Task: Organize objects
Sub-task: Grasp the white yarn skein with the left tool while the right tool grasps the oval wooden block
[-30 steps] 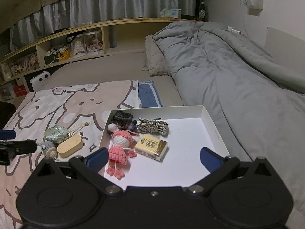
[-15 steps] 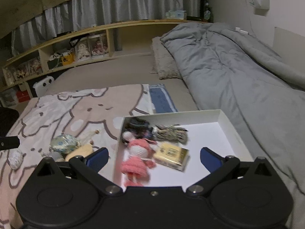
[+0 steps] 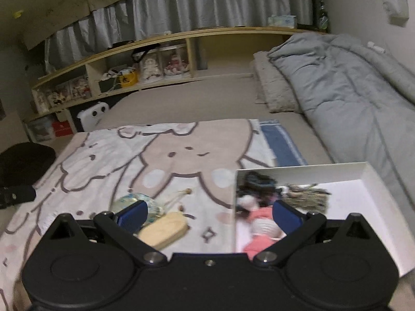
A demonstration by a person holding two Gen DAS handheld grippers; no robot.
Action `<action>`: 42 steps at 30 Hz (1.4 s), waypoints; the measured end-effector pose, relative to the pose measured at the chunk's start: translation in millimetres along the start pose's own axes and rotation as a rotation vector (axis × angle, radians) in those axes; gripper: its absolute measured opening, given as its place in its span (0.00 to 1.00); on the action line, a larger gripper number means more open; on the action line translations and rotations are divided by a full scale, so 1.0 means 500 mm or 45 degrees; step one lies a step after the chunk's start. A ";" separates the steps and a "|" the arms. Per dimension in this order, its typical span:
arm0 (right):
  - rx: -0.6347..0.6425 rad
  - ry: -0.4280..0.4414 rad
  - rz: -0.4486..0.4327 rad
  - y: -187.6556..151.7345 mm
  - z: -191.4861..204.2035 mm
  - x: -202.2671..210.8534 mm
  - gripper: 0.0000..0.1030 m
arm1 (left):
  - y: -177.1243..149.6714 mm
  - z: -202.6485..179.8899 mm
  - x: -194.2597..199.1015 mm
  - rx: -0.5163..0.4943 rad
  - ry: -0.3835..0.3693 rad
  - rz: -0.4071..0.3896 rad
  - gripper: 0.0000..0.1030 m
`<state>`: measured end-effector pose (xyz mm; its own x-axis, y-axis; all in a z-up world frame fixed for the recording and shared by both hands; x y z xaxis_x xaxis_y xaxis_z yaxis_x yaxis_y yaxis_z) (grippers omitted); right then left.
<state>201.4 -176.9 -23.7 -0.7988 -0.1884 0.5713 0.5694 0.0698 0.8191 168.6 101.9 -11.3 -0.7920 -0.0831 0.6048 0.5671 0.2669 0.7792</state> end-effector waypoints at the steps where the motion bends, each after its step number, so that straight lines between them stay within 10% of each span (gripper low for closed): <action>1: 0.006 0.013 0.001 0.002 0.008 -0.010 1.00 | 0.001 0.010 -0.004 0.008 0.022 -0.002 1.00; 10: 0.223 0.074 0.015 -0.019 0.061 -0.116 1.00 | 0.005 0.100 -0.056 0.049 0.206 0.013 1.00; 26: 0.708 0.339 0.182 -0.097 0.144 -0.253 1.00 | -0.030 0.183 -0.181 0.249 0.165 0.210 0.74; 42: 0.727 0.444 0.366 -0.128 0.163 -0.357 0.92 | -0.097 0.182 -0.277 0.202 0.177 0.398 0.65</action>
<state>291.7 -67.9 -173.9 -0.4703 -0.3803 0.7963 0.4809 0.6461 0.5927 230.1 187.6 -147.6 -0.5419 -0.1009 0.8343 0.7259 0.4441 0.5252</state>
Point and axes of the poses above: each gripper's, at about its wrist camera, not at the fingertips, and x roughly against the way its jaws point, z to its left, y to its top, the point moved 7 cm from there along -x, roughly the way its jaws point, and after that the axes turned 5 degrees about x, right-handed, at the moved point
